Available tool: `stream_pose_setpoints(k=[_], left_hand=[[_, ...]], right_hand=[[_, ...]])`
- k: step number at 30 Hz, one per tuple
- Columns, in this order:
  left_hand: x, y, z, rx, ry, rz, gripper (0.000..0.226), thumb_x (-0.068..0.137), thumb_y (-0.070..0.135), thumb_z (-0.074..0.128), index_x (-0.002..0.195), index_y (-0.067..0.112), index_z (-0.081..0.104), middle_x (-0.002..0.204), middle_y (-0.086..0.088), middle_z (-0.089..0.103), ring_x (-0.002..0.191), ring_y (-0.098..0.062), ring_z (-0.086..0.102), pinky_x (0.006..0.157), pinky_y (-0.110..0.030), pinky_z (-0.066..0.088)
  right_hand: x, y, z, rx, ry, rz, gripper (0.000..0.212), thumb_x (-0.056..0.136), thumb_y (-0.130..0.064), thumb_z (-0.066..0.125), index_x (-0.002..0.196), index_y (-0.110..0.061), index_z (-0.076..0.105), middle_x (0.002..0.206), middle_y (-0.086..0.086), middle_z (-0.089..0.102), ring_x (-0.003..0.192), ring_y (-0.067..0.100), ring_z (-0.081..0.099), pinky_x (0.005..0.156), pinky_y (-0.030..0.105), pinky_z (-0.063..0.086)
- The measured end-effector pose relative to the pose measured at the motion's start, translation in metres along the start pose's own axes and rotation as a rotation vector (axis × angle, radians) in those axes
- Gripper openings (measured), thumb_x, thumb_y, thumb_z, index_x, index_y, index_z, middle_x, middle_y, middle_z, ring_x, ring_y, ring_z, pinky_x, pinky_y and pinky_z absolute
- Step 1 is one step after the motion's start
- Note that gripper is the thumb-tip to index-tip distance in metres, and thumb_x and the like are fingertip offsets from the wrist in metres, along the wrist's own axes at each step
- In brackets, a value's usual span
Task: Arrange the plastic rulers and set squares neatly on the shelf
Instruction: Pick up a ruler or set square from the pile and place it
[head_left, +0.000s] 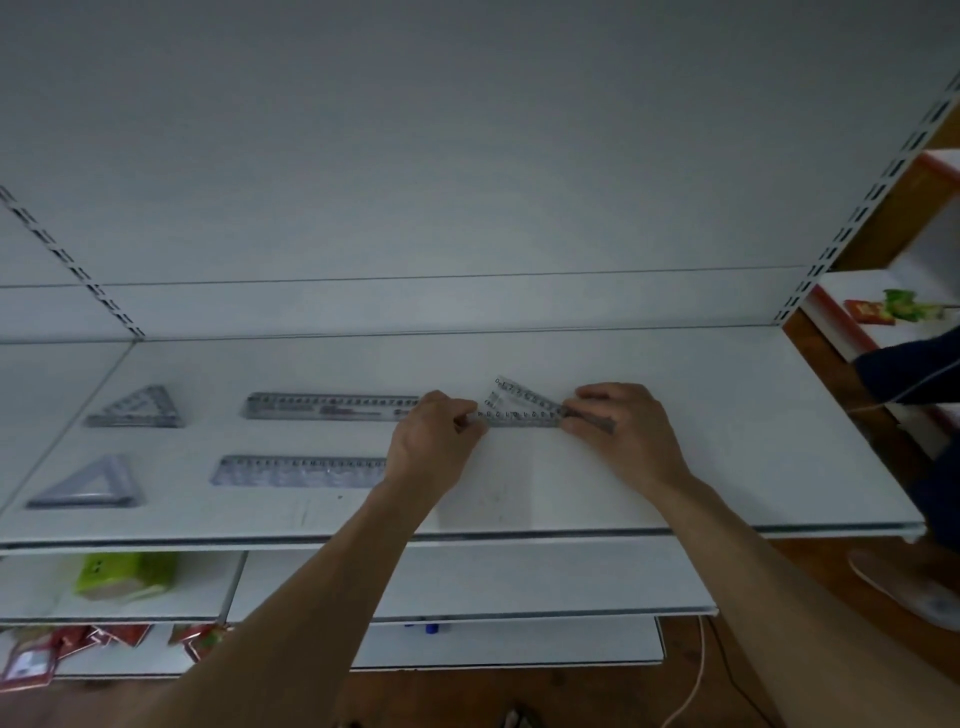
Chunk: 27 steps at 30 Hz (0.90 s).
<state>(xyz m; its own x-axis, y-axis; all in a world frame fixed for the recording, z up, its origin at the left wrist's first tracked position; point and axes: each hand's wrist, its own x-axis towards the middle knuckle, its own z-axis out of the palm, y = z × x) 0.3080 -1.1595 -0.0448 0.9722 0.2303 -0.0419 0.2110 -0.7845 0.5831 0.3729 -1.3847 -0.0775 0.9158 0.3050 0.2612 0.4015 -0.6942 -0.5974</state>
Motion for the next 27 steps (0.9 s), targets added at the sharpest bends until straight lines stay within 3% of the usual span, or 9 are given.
stream_pose_setpoints(k=[6, 11, 17, 21, 27], left_hand=[[0.0025, -0.0010, 0.0014, -0.008, 0.005, 0.002, 0.031, 0.092, 0.034, 0.059, 0.121, 0.022, 0.065, 0.109, -0.001, 0.057, 0.100, -0.019, 0.057, 0.080, -0.022, 0.037], [0.0029, -0.0031, 0.0028, -0.019, 0.021, -0.020, 0.032, 0.090, 0.036, 0.062, 0.119, 0.022, 0.065, 0.108, 0.001, 0.060, 0.093, -0.012, 0.054, 0.079, -0.020, 0.037], [0.0027, -0.0050, 0.0033, -0.039, 0.040, -0.037, 0.025, 0.089, 0.034, 0.064, 0.110, 0.022, 0.068, 0.103, 0.002, 0.063, 0.089, -0.011, 0.055, 0.078, -0.021, 0.039], [0.0035, -0.0041, 0.0035, -0.039, 0.038, -0.033, 0.023, 0.089, 0.033, 0.065, 0.107, 0.021, 0.069, 0.102, 0.002, 0.064, 0.091, -0.013, 0.058, 0.078, -0.024, 0.043], [0.0037, -0.0046, 0.0033, -0.051, 0.037, -0.037, 0.024, 0.088, 0.035, 0.065, 0.107, 0.022, 0.069, 0.102, 0.003, 0.064, 0.092, -0.013, 0.058, 0.078, -0.024, 0.044]], right_hand=[[0.0002, -0.0003, 0.0008, -0.020, 0.011, 0.000, 0.026, 0.079, -0.034, 0.075, 0.101, -0.021, 0.075, 0.109, -0.002, 0.069, 0.105, 0.022, 0.057, 0.096, 0.036, 0.044], [-0.0016, 0.0007, -0.0005, 0.008, -0.011, 0.008, 0.035, 0.076, -0.034, 0.077, 0.105, -0.016, 0.073, 0.111, -0.001, 0.067, 0.107, 0.017, 0.055, 0.097, 0.025, 0.040], [-0.0019, -0.0017, -0.0004, 0.014, -0.008, 0.004, 0.020, 0.079, -0.029, 0.076, 0.097, -0.020, 0.077, 0.110, 0.000, 0.069, 0.106, 0.020, 0.056, 0.097, 0.028, 0.041], [-0.0022, -0.0011, -0.0015, 0.038, -0.008, 0.026, 0.018, 0.079, -0.028, 0.076, 0.095, -0.020, 0.077, 0.110, 0.000, 0.069, 0.105, 0.018, 0.056, 0.095, 0.020, 0.036], [-0.0021, -0.0042, -0.0037, 0.055, -0.018, 0.042, 0.018, 0.079, -0.028, 0.076, 0.095, -0.021, 0.077, 0.110, -0.002, 0.068, 0.106, 0.016, 0.055, 0.096, 0.020, 0.034]])
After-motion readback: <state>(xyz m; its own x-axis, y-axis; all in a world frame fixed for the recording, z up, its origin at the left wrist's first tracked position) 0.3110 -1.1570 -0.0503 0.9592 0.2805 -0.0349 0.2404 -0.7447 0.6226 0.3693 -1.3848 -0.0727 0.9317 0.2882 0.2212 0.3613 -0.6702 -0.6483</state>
